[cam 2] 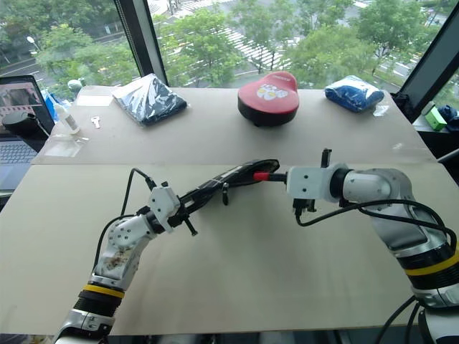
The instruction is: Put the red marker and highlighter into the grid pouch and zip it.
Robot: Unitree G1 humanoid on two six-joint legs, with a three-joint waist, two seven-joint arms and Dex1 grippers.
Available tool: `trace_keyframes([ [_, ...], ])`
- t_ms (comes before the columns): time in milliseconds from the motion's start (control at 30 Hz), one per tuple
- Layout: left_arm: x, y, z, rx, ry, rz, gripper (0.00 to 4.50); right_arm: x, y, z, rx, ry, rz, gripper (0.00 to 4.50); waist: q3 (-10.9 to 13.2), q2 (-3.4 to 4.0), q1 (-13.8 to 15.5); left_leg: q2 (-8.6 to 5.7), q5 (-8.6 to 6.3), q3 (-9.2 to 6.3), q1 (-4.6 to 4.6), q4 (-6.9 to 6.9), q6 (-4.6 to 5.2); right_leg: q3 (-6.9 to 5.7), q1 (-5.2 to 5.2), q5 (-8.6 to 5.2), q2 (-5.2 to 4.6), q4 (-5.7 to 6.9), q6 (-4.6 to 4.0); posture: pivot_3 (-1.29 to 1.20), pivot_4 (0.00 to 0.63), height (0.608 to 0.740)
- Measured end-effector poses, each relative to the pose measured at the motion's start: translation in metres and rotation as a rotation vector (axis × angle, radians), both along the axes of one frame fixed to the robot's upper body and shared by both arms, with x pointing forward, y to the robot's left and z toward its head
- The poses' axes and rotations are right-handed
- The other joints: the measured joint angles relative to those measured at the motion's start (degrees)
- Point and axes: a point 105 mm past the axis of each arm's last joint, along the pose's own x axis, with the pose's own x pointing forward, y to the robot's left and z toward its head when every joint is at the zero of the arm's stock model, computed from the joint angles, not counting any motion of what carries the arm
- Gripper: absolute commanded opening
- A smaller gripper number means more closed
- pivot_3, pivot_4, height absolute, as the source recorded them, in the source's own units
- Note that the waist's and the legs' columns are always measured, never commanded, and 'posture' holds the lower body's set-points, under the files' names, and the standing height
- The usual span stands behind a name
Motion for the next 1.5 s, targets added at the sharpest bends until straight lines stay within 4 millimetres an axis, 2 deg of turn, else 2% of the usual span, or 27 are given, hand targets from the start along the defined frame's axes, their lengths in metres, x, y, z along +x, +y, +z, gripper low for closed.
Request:
trace_keyframes([
  [233,-0.002,-0.002,-0.001,0.007,0.004,-0.018,0.00,0.006,0.019,-0.011,-0.021,-0.028,0.057,0.50,0.00,0.00,-0.01,0.00,0.02,0.00,-0.01,0.01,-0.04,0.00,-0.02,0.00,0.00,0.01,-0.01,0.00,0.150,0.740],
  [367,-0.002,-0.004,-0.002,0.010,0.005,-0.028,0.00,0.008,0.028,-0.010,-0.042,-0.057,0.089,0.50,0.00,0.01,0.00,-0.01,0.02,0.00,-0.01,0.05,-0.03,0.00,0.00,0.00,0.00,0.01,0.00,0.00,0.150,0.740],
  [633,-0.003,-0.007,-0.005,0.017,0.014,-0.044,0.00,0.011,0.063,-0.024,-0.115,-0.149,0.270,0.50,0.01,0.01,-0.18,-0.02,0.05,0.01,0.02,0.07,-0.08,0.00,0.01,0.01,0.01,0.03,-0.01,0.00,0.150,0.740],
  [767,-0.002,-0.009,-0.007,0.028,0.022,-0.051,0.00,0.020,0.079,-0.040,-0.141,-0.186,0.357,0.50,0.01,0.02,-0.24,-0.03,0.07,0.01,0.04,0.06,-0.12,-0.01,0.01,0.00,0.04,0.06,-0.01,0.00,0.150,0.740],
  [867,-0.002,-0.010,-0.008,0.030,0.025,-0.052,0.00,0.024,0.083,-0.048,-0.118,-0.185,0.374,0.50,0.01,0.02,-0.21,-0.03,0.08,0.01,0.03,0.06,-0.13,-0.01,0.02,0.00,0.03,0.04,-0.01,0.00,0.150,0.740],
  [900,-0.002,-0.010,-0.008,0.031,0.025,-0.051,0.00,0.024,0.083,-0.050,-0.110,-0.178,0.377,1.50,0.01,0.02,-0.22,-0.03,0.08,0.00,0.03,0.06,-0.13,-0.01,0.03,0.00,0.04,0.04,-0.01,0.00,0.150,0.740],
  [1000,-0.001,-0.010,-0.007,0.028,0.021,-0.048,0.00,0.022,0.087,-0.054,-0.069,-0.139,0.384,2.43,0.01,0.02,-0.29,-0.01,0.09,0.00,0.04,0.06,-0.15,-0.01,0.03,0.00,0.04,0.05,-0.01,0.00,0.150,0.740],
  [1067,-0.002,-0.010,-0.007,0.026,0.021,-0.044,0.00,0.023,0.084,-0.052,-0.046,-0.115,0.362,3.10,0.02,0.03,-0.27,-0.01,0.09,0.00,0.04,0.06,-0.15,-0.01,0.03,0.00,0.04,0.05,-0.01,0.00,0.150,0.740],
  [1233,-0.003,-0.011,-0.002,0.020,0.001,-0.044,0.00,0.030,0.065,-0.035,0.026,-0.098,0.287,3.10,0.02,0.04,-0.23,0.00,0.09,-0.01,0.04,0.07,-0.15,0.00,0.02,0.01,0.04,0.05,-0.01,0.00,0.150,0.740],
  [1367,-0.002,-0.010,0.001,0.013,0.002,-0.032,0.00,0.035,0.030,0.000,0.236,0.014,0.130,3.10,0.03,0.05,0.00,0.02,0.08,-0.04,0.01,0.06,-0.13,-0.01,0.04,0.02,0.03,0.03,-0.03,0.00,0.150,0.740],
  [1400,-0.001,-0.010,0.002,0.013,0.003,-0.029,0.00,0.027,0.019,0.010,0.358,0.124,0.077,3.10,0.03,0.05,0.12,0.06,0.06,-0.07,-0.01,0.06,-0.10,-0.02,0.04,0.02,0.01,0.02,-0.03,0.00,0.150,0.740],
  [1500,-0.001,-0.010,0.002,0.013,0.006,-0.027,0.00,-0.003,0.011,0.014,0.593,0.440,0.049,3.10,0.03,0.05,0.11,0.13,-0.04,-0.12,-0.05,0.06,0.05,-0.03,0.01,0.03,-0.11,0.00,-0.05,0.00,0.150,0.740],
])
